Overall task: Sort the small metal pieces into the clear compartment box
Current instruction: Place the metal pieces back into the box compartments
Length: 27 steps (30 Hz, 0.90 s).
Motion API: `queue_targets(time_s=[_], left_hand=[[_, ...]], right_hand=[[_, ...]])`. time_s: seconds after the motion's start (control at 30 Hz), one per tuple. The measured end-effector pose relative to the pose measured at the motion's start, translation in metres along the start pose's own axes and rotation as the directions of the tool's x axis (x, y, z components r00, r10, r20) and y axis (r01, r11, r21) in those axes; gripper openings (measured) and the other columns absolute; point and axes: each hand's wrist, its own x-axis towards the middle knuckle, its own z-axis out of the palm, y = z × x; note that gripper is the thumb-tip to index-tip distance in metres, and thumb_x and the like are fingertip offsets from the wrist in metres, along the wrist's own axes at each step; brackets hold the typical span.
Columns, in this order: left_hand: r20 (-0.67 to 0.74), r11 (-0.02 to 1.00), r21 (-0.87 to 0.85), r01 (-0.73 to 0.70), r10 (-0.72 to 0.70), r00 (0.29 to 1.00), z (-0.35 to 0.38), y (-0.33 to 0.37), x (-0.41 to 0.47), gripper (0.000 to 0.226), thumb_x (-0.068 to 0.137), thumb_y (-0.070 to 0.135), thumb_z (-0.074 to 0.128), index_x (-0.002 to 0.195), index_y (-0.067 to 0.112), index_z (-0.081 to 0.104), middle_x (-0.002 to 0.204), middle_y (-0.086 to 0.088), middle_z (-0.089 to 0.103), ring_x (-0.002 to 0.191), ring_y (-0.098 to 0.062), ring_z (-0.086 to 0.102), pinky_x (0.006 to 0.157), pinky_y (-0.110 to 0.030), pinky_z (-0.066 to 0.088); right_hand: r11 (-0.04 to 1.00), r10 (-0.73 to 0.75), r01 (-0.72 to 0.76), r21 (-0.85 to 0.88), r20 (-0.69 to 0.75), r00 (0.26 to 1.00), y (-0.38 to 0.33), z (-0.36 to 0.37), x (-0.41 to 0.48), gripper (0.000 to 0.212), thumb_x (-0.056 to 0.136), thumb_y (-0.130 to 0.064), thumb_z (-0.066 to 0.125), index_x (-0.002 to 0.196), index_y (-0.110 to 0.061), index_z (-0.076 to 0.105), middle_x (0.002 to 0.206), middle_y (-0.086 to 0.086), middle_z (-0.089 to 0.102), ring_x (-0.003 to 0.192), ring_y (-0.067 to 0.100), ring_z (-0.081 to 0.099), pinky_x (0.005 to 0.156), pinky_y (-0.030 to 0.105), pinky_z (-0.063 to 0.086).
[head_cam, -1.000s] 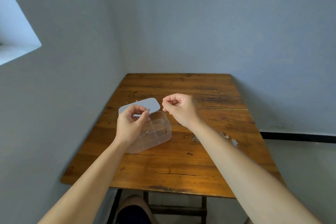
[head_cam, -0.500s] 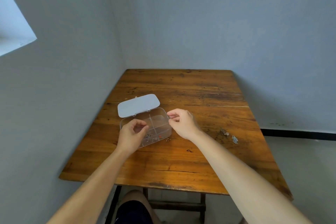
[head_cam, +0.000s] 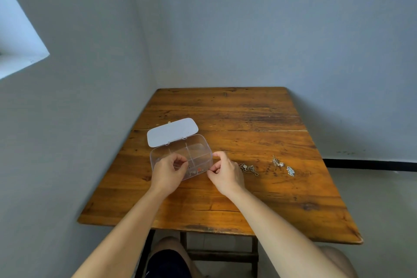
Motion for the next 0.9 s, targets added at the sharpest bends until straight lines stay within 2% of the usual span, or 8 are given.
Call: queue_targets(time_s=[0.17, 0.3, 0.4, 0.53, 0.7, 0.8, 0.9], left_hand=[[-0.003, 1.000, -0.004, 0.016, -0.016, 1.000, 0.000, 0.000, 0.002, 0.010, 0.090, 0.017, 0.069, 0.099, 0.021, 0.070, 0.090, 0.009, 0.068, 0.086, -0.007, 0.063, 0.071, -0.026, 0.059], [-0.009, 1.000, 0.008, 0.014, -0.014, 1.000, 0.003, 0.000, 0.004, 0.011, 0.090, 0.016, 0.069, 0.100, 0.020, 0.070, 0.092, 0.006, 0.069, 0.086, -0.009, 0.063, 0.071, -0.024, 0.056], [-0.005, 1.000, 0.012, 0.029, -0.029, 1.000, 0.003, -0.001, 0.004, 0.011, 0.090, 0.016, 0.069, 0.101, 0.019, 0.071, 0.093, 0.005, 0.069, 0.087, -0.011, 0.064, 0.072, -0.024, 0.056], [0.004, 0.999, 0.009, 0.033, -0.033, 0.999, 0.002, 0.000, 0.004, 0.011, 0.090, 0.017, 0.069, 0.101, 0.021, 0.070, 0.093, 0.006, 0.069, 0.089, -0.011, 0.065, 0.072, -0.025, 0.057], [0.102, 0.985, -0.141, 0.104, -0.090, 0.991, -0.002, 0.011, 0.012, 0.026, 0.089, 0.029, 0.070, 0.113, 0.020, 0.066, 0.103, 0.005, 0.067, 0.098, -0.014, 0.064, 0.069, -0.023, 0.053], [0.025, 0.996, -0.074, -0.041, 0.043, 0.999, 0.006, 0.029, 0.011, 0.030, 0.090, 0.031, 0.069, 0.116, 0.018, 0.064, 0.107, 0.006, 0.064, 0.101, -0.010, 0.059, 0.077, -0.020, 0.045], [-0.029, 0.973, -0.087, -0.214, 0.212, 0.977, 0.029, 0.053, -0.001, 0.019, 0.091, 0.029, 0.067, 0.107, 0.021, 0.066, 0.099, 0.007, 0.063, 0.093, -0.009, 0.059, 0.078, -0.026, 0.050]], right_hand=[[0.989, -0.041, 0.044, 0.139, -0.027, 0.999, -0.003, -0.014, 0.005, 0.049, 0.084, -0.024, 0.074, 0.128, -0.025, 0.055, 0.082, -0.014, 0.069, 0.077, 0.003, 0.065, 0.070, 0.024, 0.054], [0.963, -0.089, 0.111, 0.246, -0.096, 0.991, -0.017, -0.024, 0.015, 0.033, 0.086, -0.024, 0.074, 0.117, -0.023, 0.064, 0.087, -0.012, 0.071, 0.079, 0.001, 0.066, 0.067, 0.015, 0.051], [0.961, -0.118, 0.143, 0.237, -0.115, 0.986, -0.026, -0.024, 0.023, 0.024, 0.088, -0.025, 0.073, 0.111, -0.022, 0.068, 0.092, -0.009, 0.072, 0.080, 0.001, 0.065, 0.064, 0.010, 0.048], [0.965, -0.123, 0.142, 0.222, -0.098, 0.988, -0.023, -0.020, 0.023, 0.027, 0.089, -0.024, 0.072, 0.116, -0.019, 0.068, 0.100, -0.006, 0.072, 0.085, 0.005, 0.065, 0.072, 0.015, 0.053], [0.964, -0.119, 0.143, 0.223, -0.118, 0.986, -0.002, -0.040, 0.014, 0.029, 0.091, -0.023, 0.068, 0.120, -0.020, 0.066, 0.103, -0.008, 0.069, 0.092, 0.004, 0.063, 0.076, 0.015, 0.050], [0.976, -0.094, 0.117, 0.183, -0.131, 0.987, 0.023, -0.067, 0.010, 0.028, 0.092, -0.024, 0.066, 0.120, -0.023, 0.065, 0.106, -0.009, 0.068, 0.095, 0.004, 0.062, 0.078, 0.016, 0.049], [0.994, -0.033, 0.051, 0.101, -0.169, 0.985, 0.059, -0.091, 0.005, 0.028, 0.092, -0.027, 0.066, 0.120, -0.025, 0.064, 0.110, -0.007, 0.066, 0.094, 0.006, 0.061, 0.073, 0.015, 0.046]])
